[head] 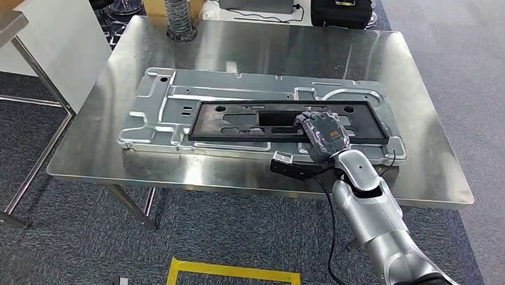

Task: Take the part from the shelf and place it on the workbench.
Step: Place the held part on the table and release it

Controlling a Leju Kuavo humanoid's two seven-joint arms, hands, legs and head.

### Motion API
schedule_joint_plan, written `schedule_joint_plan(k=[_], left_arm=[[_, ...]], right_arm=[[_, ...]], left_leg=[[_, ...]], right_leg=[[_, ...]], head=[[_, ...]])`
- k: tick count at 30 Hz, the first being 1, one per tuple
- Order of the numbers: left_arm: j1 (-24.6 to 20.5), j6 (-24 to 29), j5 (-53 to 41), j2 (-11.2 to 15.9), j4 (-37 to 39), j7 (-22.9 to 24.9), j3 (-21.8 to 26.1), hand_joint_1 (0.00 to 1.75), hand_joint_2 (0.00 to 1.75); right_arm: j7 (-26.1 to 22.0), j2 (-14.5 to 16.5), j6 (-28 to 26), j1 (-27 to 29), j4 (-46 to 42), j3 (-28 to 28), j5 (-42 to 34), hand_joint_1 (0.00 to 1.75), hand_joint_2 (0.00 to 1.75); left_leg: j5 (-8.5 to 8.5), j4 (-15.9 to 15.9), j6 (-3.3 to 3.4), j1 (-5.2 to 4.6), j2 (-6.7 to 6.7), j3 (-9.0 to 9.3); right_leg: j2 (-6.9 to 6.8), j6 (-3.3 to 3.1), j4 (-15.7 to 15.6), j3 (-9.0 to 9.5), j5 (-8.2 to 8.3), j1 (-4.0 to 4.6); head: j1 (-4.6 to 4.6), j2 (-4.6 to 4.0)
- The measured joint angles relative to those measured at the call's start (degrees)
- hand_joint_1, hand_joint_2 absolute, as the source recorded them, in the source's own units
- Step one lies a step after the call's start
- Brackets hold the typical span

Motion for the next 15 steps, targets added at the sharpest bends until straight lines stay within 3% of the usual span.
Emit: schedule_joint_plan(k=[2,3,5,6,7,8,10,11,13,15], left_arm=[[-0.1,0.0,0.0,0.0,0.0,0.0,0.0,0.0,1.75],[-0.1,0.0,0.0,0.0,0.0,0.0,0.0,0.0,1.75],[-0.2,-0.1,0.0,0.0,0.0,0.0,0.0,0.0,1.75],[-0.2,-0.1,0.0,0.0,0.0,0.0,0.0,0.0,1.75],[-0.2,-0.1,0.0,0.0,0.0,0.0,0.0,0.0,1.75],[-0.2,-0.1,0.1,0.0,0.0,0.0,0.0,0.0,1.75],[-0.1,-0.1,0.1,-0.1,0.0,0.0,0.0,0.0,1.75],[-0.2,-0.1,0.1,-0.1,0.0,0.0,0.0,0.0,1.75],[-0.3,-0.1,0.1,-0.1,0.0,0.0,0.0,0.0,1.75],[-0.3,-0.1,0.1,-0.1,0.0,0.0,0.0,0.0,1.75]], right_arm=[[-0.2,0.0,0.0,-0.1,-0.1,-0.2,0.1,1.75,1.75],[-0.2,-0.1,0.0,-0.2,-0.1,-0.3,0.1,1.75,1.75],[-0.3,-0.1,0.0,-0.2,-0.1,-0.4,0.2,1.75,1.75],[-0.3,-0.1,0.0,0.0,-0.1,-0.5,0.2,1.75,1.75],[-0.3,-0.1,0.0,0.2,-0.1,-0.6,0.3,1.75,1.75],[-0.3,-0.2,0.0,0.3,0.0,-0.7,0.3,1.75,1.75],[-0.4,-0.2,0.0,0.3,0.0,-0.8,0.3,1.75,1.75],[-0.4,-0.2,0.0,0.2,0.0,-0.8,0.3,1.75,1.75],[-0.4,-0.2,0.0,0.1,0.0,-0.8,0.3,1.75,1.75],[-0.4,-0.2,0.0,0.2,0.0,-0.9,0.4,1.75,1.75]], left_leg=[[0.09,-0.7,0.52,0.32,0.01,0.56],[0.1,-0.9,0.75,0.47,0.03,0.83],[-0.13,-1.0,1.06,0.44,0.04,1.02],[-0.27,-0.9,1.12,0.44,0.0,1.08],[-0.46,-0.8,1.12,0.46,-0.06,1.19],[-0.7,-0.7,1.03,0.48,-0.13,1.35],[-1.43,-0.2,0.65,0.51,-0.24,1.84],[-1.84,0.1,0.35,0.42,-0.26,1.99],[-2.39,0.4,-0.22,0.23,-0.26,2.08],[-2.66,0.2,-0.77,0.19,-0.19,2.2]], right_leg=[[-0.1,0.58,1.7,-0.67,-1.09,0.03],[-0.14,0.8,4.3,-1.98,-2.37,0.0],[-0.15,1.13,12.1,-6.31,-5.37,-0.17],[-0.16,1.28,15.2,-8.3,-6.1,-0.3],[-0.18,1.4,16.5,-9.43,-5.69,-0.44],[-0.19,1.48,15.3,-9.37,-4.12,-0.6],[-0.33,1.49,8.0,-6.48,0.51,-0.86],[-0.39,1.35,4.3,-4.91,2.01,-0.82],[-0.41,0.82,1.0,-3.45,2.61,-0.59],[-0.28,0.09,0.9,-3.33,2.37,-0.49]], head=[[0.14,0.0],[0.23,0.0],[0.4,0.0],[0.41,0.01],[0.43,0.01],[0.43,0.01],[0.43,0.01],[0.43,0.01],[0.35,0.01],[0.26,0.01]])
